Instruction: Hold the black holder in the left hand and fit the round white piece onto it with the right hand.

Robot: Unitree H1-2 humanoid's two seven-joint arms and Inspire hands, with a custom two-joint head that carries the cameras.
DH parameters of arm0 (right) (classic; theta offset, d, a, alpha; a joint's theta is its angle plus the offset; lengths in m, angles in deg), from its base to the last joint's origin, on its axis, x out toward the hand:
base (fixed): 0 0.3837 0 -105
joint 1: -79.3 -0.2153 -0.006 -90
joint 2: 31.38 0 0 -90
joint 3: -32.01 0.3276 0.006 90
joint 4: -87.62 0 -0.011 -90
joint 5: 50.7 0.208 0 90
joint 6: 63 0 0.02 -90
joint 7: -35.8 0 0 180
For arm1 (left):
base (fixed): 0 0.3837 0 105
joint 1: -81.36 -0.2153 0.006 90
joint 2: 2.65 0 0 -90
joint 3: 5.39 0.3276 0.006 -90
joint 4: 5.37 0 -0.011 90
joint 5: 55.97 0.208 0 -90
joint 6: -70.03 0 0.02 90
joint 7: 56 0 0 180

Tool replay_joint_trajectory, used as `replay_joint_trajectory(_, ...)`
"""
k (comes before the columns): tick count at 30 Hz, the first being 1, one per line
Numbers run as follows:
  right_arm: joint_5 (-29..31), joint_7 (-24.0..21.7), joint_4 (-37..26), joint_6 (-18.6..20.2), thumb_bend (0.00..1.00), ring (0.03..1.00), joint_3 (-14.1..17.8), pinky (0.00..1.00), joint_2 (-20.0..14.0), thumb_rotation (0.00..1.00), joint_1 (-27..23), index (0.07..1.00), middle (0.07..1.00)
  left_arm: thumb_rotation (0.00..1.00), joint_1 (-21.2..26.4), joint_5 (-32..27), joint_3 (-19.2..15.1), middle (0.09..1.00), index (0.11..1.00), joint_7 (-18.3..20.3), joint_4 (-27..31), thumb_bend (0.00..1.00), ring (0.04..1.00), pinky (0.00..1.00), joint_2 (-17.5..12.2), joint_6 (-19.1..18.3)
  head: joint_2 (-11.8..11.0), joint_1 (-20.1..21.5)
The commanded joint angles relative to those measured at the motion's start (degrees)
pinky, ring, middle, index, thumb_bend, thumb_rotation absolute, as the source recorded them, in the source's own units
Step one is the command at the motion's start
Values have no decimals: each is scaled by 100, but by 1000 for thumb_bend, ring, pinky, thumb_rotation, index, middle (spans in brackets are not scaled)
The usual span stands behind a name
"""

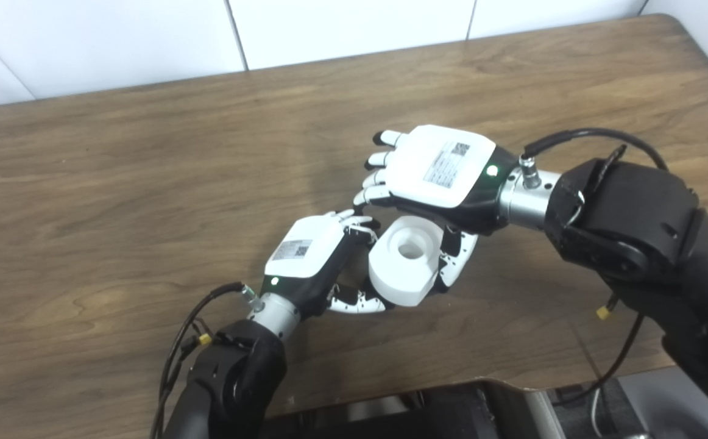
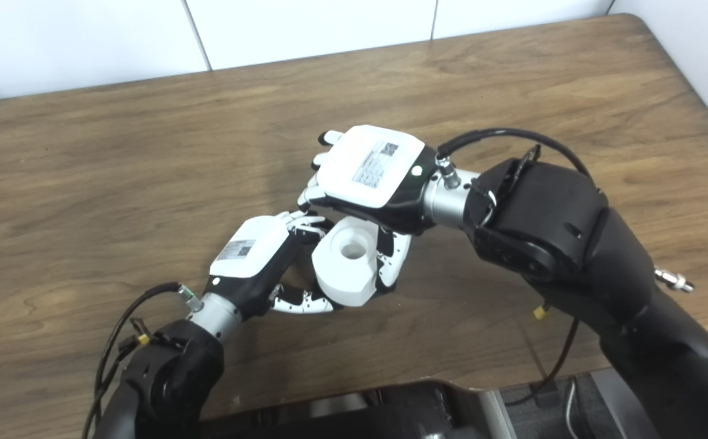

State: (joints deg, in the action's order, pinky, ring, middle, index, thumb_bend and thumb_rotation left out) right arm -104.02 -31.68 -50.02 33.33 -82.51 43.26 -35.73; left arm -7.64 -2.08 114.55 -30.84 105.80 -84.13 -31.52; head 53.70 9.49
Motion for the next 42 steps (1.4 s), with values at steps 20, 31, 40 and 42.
replay_joint_trajectory(20, 306, -523, -466, 934, 1000, 944, -218, 1000, -646, 397, -610, 862, 878, 75, 117, 190, -90, 837, 497, 354, -74, 522, 920, 886, -40, -324, -82, -33)
replay_joint_trajectory(31, 288, -522, -444, 1004, 1000, 944, -132, 1000, -622, 387, -643, 861, 877, 288, 323, 588, -110, 885, 862, 1152, 135, 998, 925, 905, -118, -490, -118, -118)
replay_joint_trajectory(40, 204, -520, -335, 855, 1000, 944, -29, 1000, -551, 383, -650, 869, 878, 326, 422, 657, -193, 929, 934, 1604, 268, 1000, 954, 939, -191, -562, -133, -147)
replay_joint_trajectory(42, 170, -522, -311, 841, 1000, 946, -50, 1000, -551, 383, -683, 871, 880, 328, 448, 692, -189, 937, 944, 1720, 280, 1000, 962, 952, -213, -571, -138, -165)
